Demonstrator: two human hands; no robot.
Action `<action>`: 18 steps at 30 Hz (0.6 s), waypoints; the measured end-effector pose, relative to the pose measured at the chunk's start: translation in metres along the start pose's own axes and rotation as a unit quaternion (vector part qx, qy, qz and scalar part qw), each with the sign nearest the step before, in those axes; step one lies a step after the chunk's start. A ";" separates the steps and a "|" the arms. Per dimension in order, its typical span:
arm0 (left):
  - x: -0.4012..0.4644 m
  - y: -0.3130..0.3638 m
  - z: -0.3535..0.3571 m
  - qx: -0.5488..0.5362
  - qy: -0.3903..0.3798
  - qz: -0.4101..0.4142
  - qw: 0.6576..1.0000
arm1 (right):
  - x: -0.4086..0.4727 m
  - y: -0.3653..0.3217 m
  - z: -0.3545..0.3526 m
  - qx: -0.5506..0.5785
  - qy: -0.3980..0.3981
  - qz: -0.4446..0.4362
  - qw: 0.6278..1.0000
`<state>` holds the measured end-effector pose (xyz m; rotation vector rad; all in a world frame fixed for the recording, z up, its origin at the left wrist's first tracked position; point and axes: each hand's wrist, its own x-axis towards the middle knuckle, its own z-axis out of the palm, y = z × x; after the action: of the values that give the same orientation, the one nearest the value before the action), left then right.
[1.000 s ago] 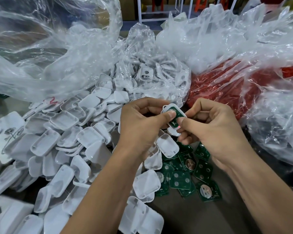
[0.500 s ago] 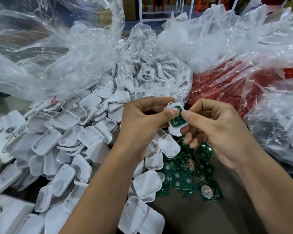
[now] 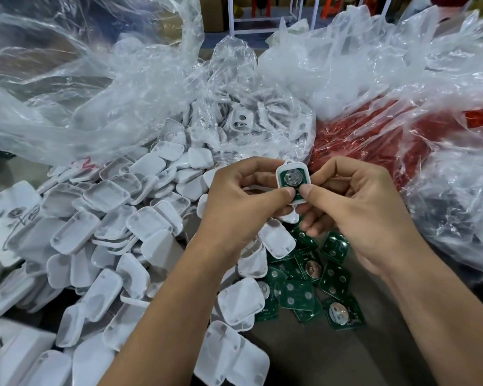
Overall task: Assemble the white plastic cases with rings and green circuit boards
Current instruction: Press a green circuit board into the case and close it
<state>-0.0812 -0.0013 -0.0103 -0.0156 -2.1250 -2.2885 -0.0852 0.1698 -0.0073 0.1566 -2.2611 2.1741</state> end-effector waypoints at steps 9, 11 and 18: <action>0.002 -0.004 0.005 0.007 0.032 0.011 0.999 | -0.001 0.003 0.002 -0.026 -0.011 0.002 1.000; 0.002 -0.004 0.005 0.008 0.031 0.010 0.999 | -0.001 0.003 0.002 -0.031 -0.010 -0.001 0.999; 0.001 -0.003 0.003 -0.001 0.028 0.004 1.000 | -0.002 0.002 0.004 -0.043 -0.008 -0.012 0.999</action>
<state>-0.0822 0.0021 -0.0127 0.0390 -2.0937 -2.2583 -0.0833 0.1660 -0.0098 0.2001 -2.3436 2.0653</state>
